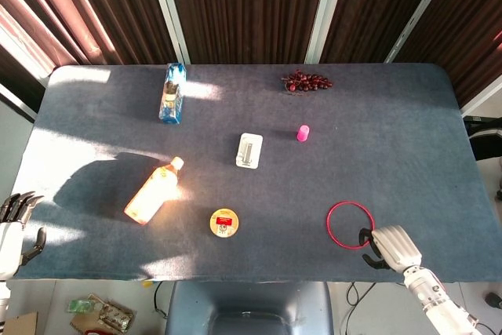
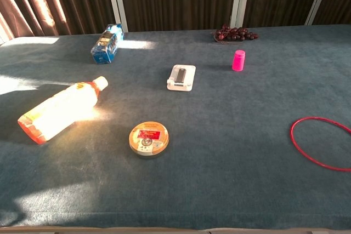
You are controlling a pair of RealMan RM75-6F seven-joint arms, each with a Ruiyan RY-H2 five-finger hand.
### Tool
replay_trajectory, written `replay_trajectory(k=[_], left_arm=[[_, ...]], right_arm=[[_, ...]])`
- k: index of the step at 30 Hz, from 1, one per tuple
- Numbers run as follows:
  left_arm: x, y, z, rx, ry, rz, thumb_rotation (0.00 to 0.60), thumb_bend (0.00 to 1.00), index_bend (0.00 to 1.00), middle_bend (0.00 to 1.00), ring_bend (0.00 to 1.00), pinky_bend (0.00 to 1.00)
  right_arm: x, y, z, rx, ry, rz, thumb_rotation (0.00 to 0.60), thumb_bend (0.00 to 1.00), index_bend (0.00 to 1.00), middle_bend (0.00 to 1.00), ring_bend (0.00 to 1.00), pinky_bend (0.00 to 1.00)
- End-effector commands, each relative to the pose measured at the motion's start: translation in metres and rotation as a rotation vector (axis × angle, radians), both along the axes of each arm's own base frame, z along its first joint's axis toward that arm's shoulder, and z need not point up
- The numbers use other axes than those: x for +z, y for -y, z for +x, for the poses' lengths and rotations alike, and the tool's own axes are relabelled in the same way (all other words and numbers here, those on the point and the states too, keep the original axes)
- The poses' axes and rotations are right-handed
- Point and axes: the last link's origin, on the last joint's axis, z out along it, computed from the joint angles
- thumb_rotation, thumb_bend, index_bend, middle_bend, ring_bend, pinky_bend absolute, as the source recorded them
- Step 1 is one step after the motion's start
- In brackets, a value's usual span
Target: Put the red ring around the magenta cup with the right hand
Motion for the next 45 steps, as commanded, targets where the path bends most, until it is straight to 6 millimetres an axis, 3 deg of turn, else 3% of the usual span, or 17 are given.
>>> replay_trajectory(k=[1, 36, 45], left_arm=[[0.0, 0.0, 0.0, 0.001, 0.001, 0.0, 0.6, 0.47, 0.21, 0.14, 0.11, 0.26], [0.001, 0.001, 0.0, 0.008, 0.007, 0.0, 0.6, 0.46, 0.21, 0.15, 0.11, 0.26], [0.001, 0.002, 0.0, 0.008, 0.007, 0.0, 0.6, 0.46, 0.21, 0.14, 0.11, 0.26]], right_arm=[[-0.003, 0.003, -0.003, -0.01, -0.011, 0.001, 0.6, 0.41, 0.62, 0.9, 0.92, 1.0], [-0.013, 0.013, -0.014, -0.046, -0.041, -0.003, 0.6, 0.42, 0.64, 0.9, 0.93, 1.0], [-0.014, 0.014, -0.017, -0.052, -0.05, -0.001, 0.6, 0.5, 0.67, 0.91, 0.93, 1.0]])
